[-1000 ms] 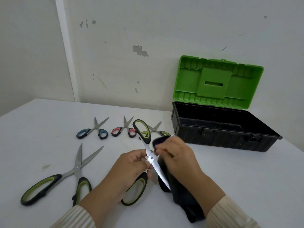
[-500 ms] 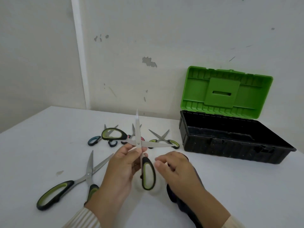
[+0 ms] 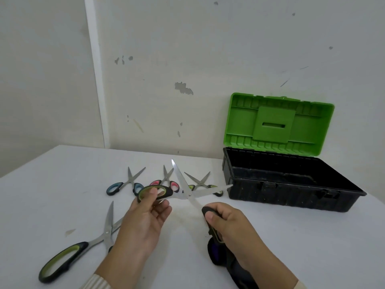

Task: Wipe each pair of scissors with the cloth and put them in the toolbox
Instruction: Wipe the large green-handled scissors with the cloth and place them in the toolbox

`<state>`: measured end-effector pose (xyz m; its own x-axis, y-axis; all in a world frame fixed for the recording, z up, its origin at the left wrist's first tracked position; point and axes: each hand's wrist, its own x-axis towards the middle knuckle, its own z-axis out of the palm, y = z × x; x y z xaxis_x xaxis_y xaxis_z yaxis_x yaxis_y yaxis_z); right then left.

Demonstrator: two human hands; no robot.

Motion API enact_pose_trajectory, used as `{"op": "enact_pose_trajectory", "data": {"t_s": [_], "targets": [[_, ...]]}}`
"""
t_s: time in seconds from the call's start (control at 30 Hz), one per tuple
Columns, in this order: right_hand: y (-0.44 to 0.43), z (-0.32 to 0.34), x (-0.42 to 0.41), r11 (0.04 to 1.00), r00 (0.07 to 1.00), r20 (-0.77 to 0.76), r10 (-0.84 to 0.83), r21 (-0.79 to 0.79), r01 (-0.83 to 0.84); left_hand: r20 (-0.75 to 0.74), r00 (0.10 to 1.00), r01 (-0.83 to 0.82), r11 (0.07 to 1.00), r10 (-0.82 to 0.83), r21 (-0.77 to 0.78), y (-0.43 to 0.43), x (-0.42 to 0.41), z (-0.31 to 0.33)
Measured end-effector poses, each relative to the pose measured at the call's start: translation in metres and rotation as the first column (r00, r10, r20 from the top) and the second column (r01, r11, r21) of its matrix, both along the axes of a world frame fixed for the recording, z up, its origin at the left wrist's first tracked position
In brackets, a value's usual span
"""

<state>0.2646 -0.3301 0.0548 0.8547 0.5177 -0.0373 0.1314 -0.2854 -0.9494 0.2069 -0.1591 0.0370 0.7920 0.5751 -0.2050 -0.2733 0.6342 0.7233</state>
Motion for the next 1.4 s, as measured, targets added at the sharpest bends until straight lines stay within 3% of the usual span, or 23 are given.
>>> {"op": "enact_pose_trajectory", "data": {"t_s": [0.2, 0.37, 0.47, 0.53, 0.6, 0.67, 0.7, 0.93, 1.0, 1.1, 1.2, 1.27, 1.3, 1.33, 1.4], "targets": [[0.002, 0.001, -0.001, 0.978, 0.990, -0.020, -0.139, 0.154, 0.140, -0.086, 0.954, 0.299, 0.941, -0.288, 0.157, -0.028, -0.001, -0.008], [0.010, -0.005, -0.006, 0.985, 0.988, 0.074, -0.138, 0.115, 0.129, -0.126, 0.899, 0.439, 0.869, -0.420, 0.227, -0.053, -0.004, -0.013], [0.007, -0.009, 0.000, 0.994, 0.959, 0.262, -0.110, 0.018, 0.108, -0.138, 0.888, 0.459, 0.858, -0.438, 0.229, -0.046, -0.006, -0.010], [-0.001, -0.006, 0.007, 0.993, 0.881, 0.464, -0.093, -0.018, 0.114, -0.179, 0.876, 0.482, 0.837, -0.449, 0.259, -0.041, -0.006, -0.008], [-0.011, 0.002, 0.017, 0.979, 0.706, 0.706, 0.064, -0.180, 0.091, -0.228, 0.854, 0.518, 0.804, -0.467, 0.294, -0.039, -0.007, -0.007], [-0.017, 0.009, 0.023, 0.904, 0.503, 0.805, 0.313, -0.415, 0.101, -0.279, 0.830, 0.555, 0.766, -0.483, 0.325, -0.037, -0.009, -0.007], [-0.018, 0.013, 0.023, 0.868, 0.458, 0.799, 0.389, -0.485, 0.109, -0.300, 0.815, 0.577, 0.741, -0.495, 0.344, -0.036, -0.010, -0.007], [-0.034, 0.015, 0.030, 0.680, 0.490, 0.614, 0.619, -0.731, 0.058, -0.433, 0.763, 0.646, 0.588, -0.480, 0.486, -0.040, -0.010, -0.011], [-0.041, 0.011, 0.033, 0.625, 0.536, 0.545, 0.645, -0.779, 0.040, -0.476, 0.747, 0.665, 0.551, -0.465, 0.504, -0.046, -0.007, -0.008], [-0.049, 0.010, 0.040, 0.633, 0.599, 0.510, 0.617, -0.774, 0.006, -0.518, 0.747, 0.664, 0.506, -0.417, 0.551, -0.052, 0.000, 0.001], [-0.061, 0.014, 0.053, 0.691, 0.613, 0.558, 0.559, -0.722, 0.028, -0.407, 0.837, 0.540, 0.673, -0.366, 0.505, -0.052, 0.017, 0.004], [-0.069, 0.023, 0.066, 0.715, 0.629, 0.587, 0.511, -0.696, 0.069, -0.386, 0.899, 0.405, 0.720, -0.204, 0.563, -0.049, 0.035, -0.005], [-0.071, 0.030, 0.076, 0.717, 0.618, 0.609, 0.497, -0.690, 0.103, -0.401, 0.910, 0.359, 0.680, -0.103, 0.640, -0.049, 0.044, -0.010], [-0.071, 0.038, 0.086, 0.703, 0.592, 0.633, 0.499, -0.695, 0.150, -0.417, 0.909, 0.347, 0.581, -0.013, 0.736, -0.050, 0.052, -0.015], [-0.071, 0.057, 0.111, 0.694, 0.588, 0.671, 0.452, -0.678, 0.241, -0.467, 0.877, 0.441, 0.202, 0.111, 0.875, -0.052, 0.067, -0.024]]}}
